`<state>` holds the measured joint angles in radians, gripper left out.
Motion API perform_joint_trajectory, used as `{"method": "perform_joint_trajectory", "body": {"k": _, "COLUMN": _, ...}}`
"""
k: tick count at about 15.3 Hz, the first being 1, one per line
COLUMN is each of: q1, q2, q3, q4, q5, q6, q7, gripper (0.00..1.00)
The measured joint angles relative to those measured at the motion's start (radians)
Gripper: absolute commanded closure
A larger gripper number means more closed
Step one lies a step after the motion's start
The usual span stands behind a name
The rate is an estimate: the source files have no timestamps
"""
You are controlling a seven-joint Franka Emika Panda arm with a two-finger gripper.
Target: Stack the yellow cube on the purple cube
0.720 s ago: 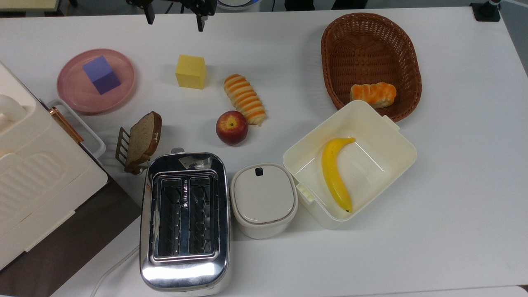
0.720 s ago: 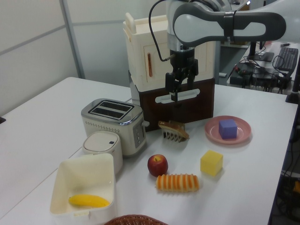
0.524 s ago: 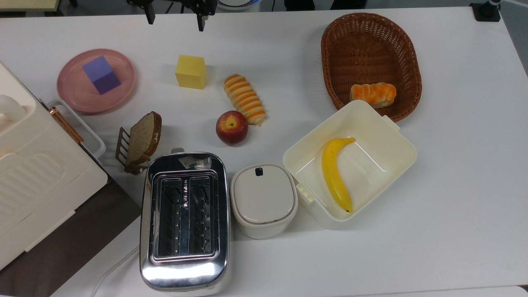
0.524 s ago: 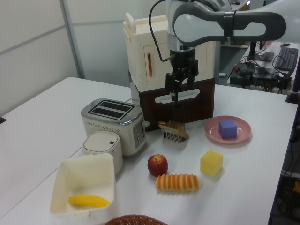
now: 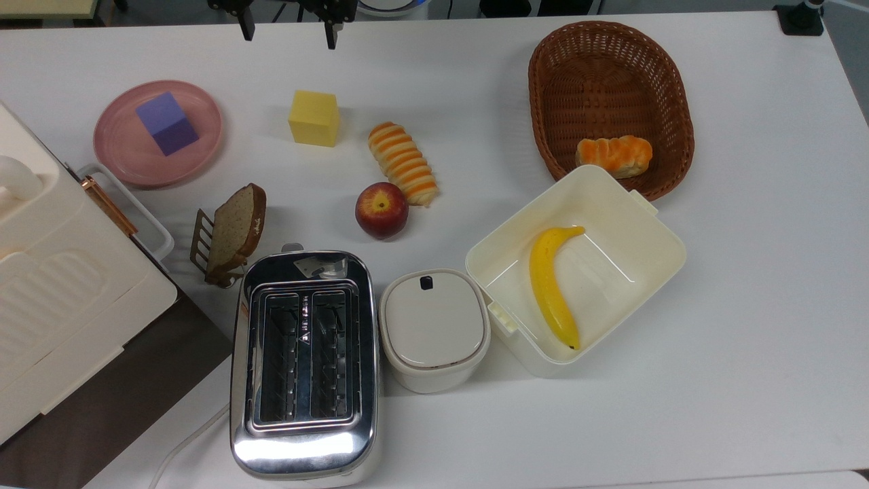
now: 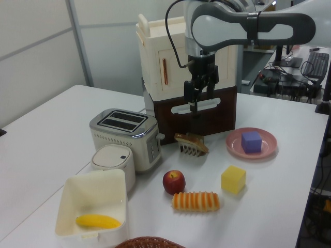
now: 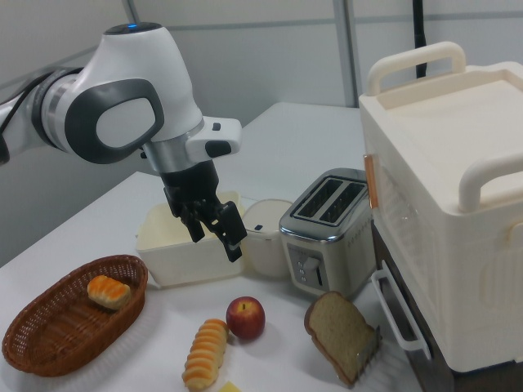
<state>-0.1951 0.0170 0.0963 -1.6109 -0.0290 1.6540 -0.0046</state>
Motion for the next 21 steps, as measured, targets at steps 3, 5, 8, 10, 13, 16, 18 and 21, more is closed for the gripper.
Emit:
{"method": "perform_joint_trajectory", "body": {"k": 3, "q1": 0.000, "q2": 0.000, "q3": 0.000, "q4": 0.000, "q5": 0.008, "q6": 0.000, "q7": -0.003, "gripper": 0.00}}
{"method": "perform_joint_trajectory", "body": {"k": 5, "q1": 0.000, "q2": 0.000, "q3": -0.001, "q4": 0.000, "q5": 0.008, "q6": -0.008, "q7": -0.004, "gripper": 0.00}}
{"method": "perform_joint_trajectory", "body": {"k": 8, "q1": 0.000, "q2": 0.000, "q3": -0.001, "q4": 0.000, "q5": 0.008, "q6": -0.016, "q7": -0.006, "gripper": 0.00}}
{"method": "perform_joint_trajectory", "body": {"k": 10, "q1": 0.000, "q2": 0.000, "q3": -0.001, "q4": 0.000, "q5": 0.008, "q6": -0.016, "q7": -0.006, "gripper": 0.00}}
{"method": "perform_joint_trajectory", "body": {"k": 13, "q1": 0.000, "q2": 0.000, "q3": -0.001, "q4": 0.000, "q5": 0.008, "q6": -0.016, "q7": -0.007, "gripper": 0.00}}
{"method": "perform_joint_trajectory", "body": {"k": 16, "q1": 0.000, "q2": 0.000, "q3": -0.001, "q4": 0.000, "q5": 0.008, "q6": -0.016, "q7": -0.007, "gripper": 0.00}}
{"method": "perform_joint_trajectory", "body": {"k": 18, "q1": 0.000, "q2": 0.000, "q3": -0.001, "q4": 0.000, "q5": 0.008, "q6": -0.016, "q7": -0.007, "gripper": 0.00}}
{"method": "perform_joint_trajectory", "body": {"k": 21, "q1": -0.001, "q2": 0.000, "q3": -0.001, "q4": 0.000, "q5": 0.008, "q6": -0.016, "q7": -0.007, "gripper": 0.00}}
